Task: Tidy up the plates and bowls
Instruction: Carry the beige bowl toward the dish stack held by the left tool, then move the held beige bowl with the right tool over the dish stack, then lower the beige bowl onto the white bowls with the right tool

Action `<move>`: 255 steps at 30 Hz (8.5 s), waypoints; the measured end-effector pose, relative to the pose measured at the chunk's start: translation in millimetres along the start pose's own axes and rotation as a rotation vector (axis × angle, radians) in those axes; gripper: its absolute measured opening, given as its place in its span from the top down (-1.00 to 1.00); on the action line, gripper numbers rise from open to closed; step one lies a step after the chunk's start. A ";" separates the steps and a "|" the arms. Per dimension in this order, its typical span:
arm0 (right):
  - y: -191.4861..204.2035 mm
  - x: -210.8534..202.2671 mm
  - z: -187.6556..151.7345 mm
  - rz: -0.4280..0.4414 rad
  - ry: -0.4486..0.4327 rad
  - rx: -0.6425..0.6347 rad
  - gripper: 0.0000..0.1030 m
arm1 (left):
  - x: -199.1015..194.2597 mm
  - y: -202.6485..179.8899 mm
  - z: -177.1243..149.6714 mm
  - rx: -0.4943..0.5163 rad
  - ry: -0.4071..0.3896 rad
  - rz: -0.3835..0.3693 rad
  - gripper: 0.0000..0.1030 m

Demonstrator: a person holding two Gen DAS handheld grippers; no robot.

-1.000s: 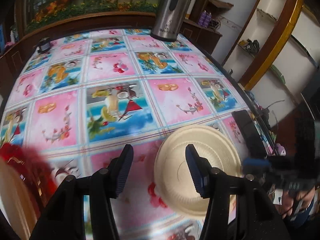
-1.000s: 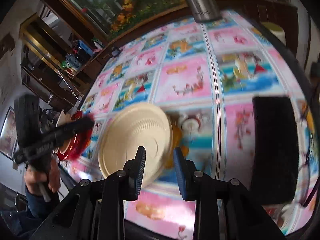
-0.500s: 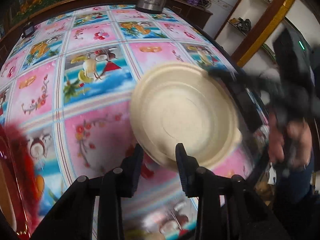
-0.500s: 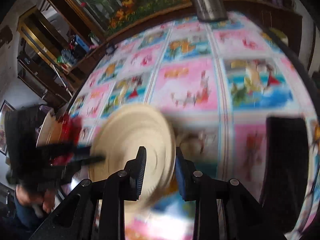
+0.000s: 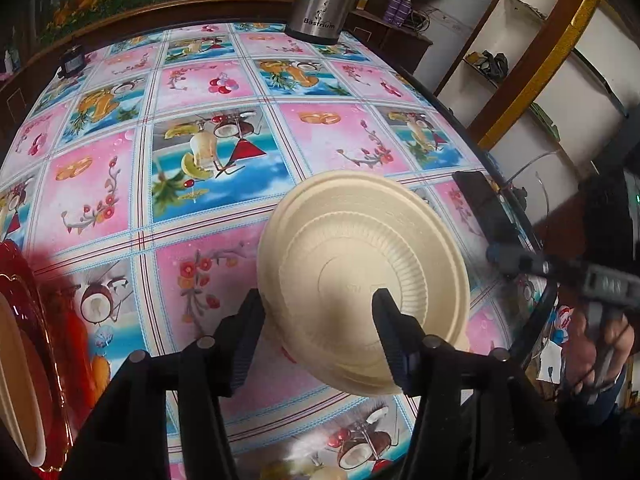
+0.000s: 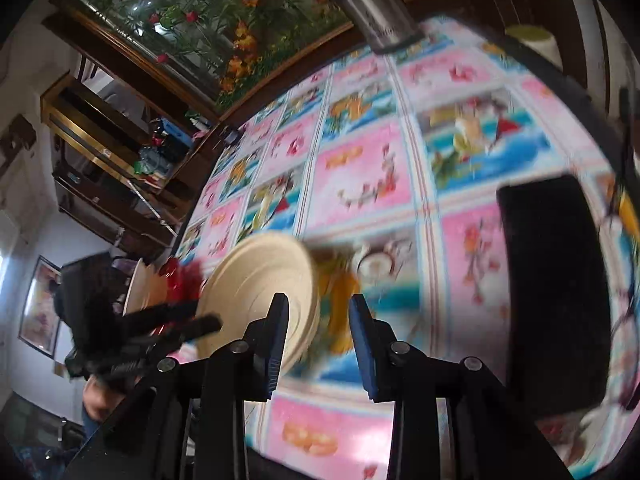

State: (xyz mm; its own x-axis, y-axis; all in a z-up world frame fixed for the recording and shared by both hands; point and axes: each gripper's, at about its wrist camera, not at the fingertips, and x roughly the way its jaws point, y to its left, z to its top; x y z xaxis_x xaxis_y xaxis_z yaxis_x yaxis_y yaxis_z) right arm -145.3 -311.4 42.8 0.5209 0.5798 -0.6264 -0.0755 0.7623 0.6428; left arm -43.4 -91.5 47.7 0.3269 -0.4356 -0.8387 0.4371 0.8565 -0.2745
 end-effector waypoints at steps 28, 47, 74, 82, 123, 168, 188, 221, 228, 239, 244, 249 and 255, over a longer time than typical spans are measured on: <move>10.7 18.1 -24.0 0.065 0.018 0.020 0.33 | -7.6 24.0 4.3 -0.074 -0.039 0.021 0.01; 44.0 33.2 -15.7 0.041 -0.009 -0.059 0.61 | -38.4 3.0 -10.6 0.001 -0.175 0.156 0.71; 125.3 52.0 0.2 0.086 -0.010 -0.200 0.61 | -105.7 38.4 -35.8 -0.058 -0.336 0.250 0.68; 122.4 56.5 -12.5 0.055 -0.010 -0.210 0.61 | -91.2 35.8 -47.4 -0.070 -0.319 0.221 0.68; 66.2 90.6 -14.4 -0.003 0.008 -0.140 0.60 | -20.9 37.6 -32.7 -0.167 -0.225 0.231 0.55; 154.4 14.9 -54.6 0.109 -0.103 -0.473 0.59 | -117.2 -17.2 -125.0 -0.245 -0.472 0.425 0.37; 206.1 36.3 -52.6 0.029 -0.079 -0.519 0.60 | -149.7 24.3 -123.7 -0.264 -0.585 0.358 0.37; 206.2 17.4 -47.0 0.135 -0.006 -0.518 0.59 | -174.3 -20.0 -128.8 -0.255 -0.556 0.528 0.37; 237.1 18.3 -41.4 0.171 -0.006 -0.574 0.59 | -205.4 -4.2 -130.4 -0.304 -0.589 0.532 0.34; 317.6 70.6 -29.5 0.221 0.048 -0.686 0.59 | -244.7 75.5 -135.9 -0.440 -0.584 0.522 0.34; 333.9 115.5 -21.0 0.207 0.130 -0.672 0.59 | -230.5 123.3 -132.5 -0.516 -0.525 0.499 0.34; 335.6 155.5 -14.2 0.178 0.217 -0.656 0.59 | -212.0 153.6 -133.1 -0.571 -0.487 0.461 0.34; 330.9 181.8 -4.2 0.129 0.265 -0.644 0.59 | -191.9 172.5 -124.9 -0.589 -0.440 0.432 0.34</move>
State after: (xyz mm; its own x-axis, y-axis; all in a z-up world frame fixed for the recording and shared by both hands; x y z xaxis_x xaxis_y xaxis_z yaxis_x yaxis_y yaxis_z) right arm -79.2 47.5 139.7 0.2558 0.6652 -0.7015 -0.6530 0.6539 0.3820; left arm -135.4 174.4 102.5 0.7135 -0.0012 -0.7007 -0.2683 0.9233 -0.2748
